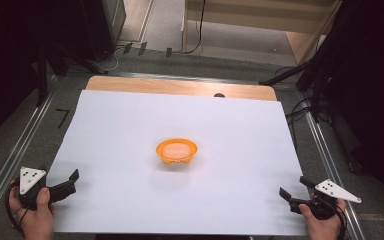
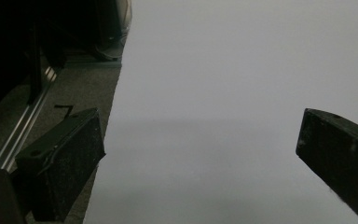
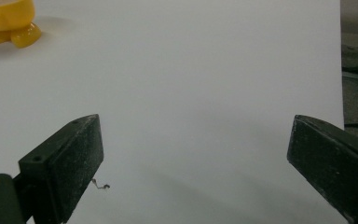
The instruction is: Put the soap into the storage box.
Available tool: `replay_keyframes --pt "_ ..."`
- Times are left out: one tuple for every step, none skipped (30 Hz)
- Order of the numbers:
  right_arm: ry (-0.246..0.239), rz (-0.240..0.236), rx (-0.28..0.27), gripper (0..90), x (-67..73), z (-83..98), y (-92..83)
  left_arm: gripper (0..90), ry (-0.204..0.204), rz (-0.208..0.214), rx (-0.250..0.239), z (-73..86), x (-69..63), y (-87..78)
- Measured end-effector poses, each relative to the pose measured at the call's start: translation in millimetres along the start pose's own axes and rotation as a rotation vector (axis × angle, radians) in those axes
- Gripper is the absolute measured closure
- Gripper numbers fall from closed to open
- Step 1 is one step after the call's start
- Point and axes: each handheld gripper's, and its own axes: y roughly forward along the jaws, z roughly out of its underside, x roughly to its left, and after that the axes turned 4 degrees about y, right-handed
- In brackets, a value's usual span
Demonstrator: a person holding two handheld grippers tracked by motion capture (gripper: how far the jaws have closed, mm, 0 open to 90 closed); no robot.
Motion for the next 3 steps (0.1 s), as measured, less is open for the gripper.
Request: replay_keyframes --pt "0.003 0.0 0.0 3.7 -0.3 0.1 -0.2 1.4 0.0 -0.002 0.001 -0.1 -0.1 0.2" --pt "0.006 0.0 0.001 3.7 -0.4 0.0 -0.1 1.4 0.001 -0.003 0.003 -0.2 -0.2 0.5" --pt "0.006 0.002 0.001 3.6 -0.3 -0.1 0.0 1.4 0.002 -0.003 0.005 -0.3 -0.3 0.8"
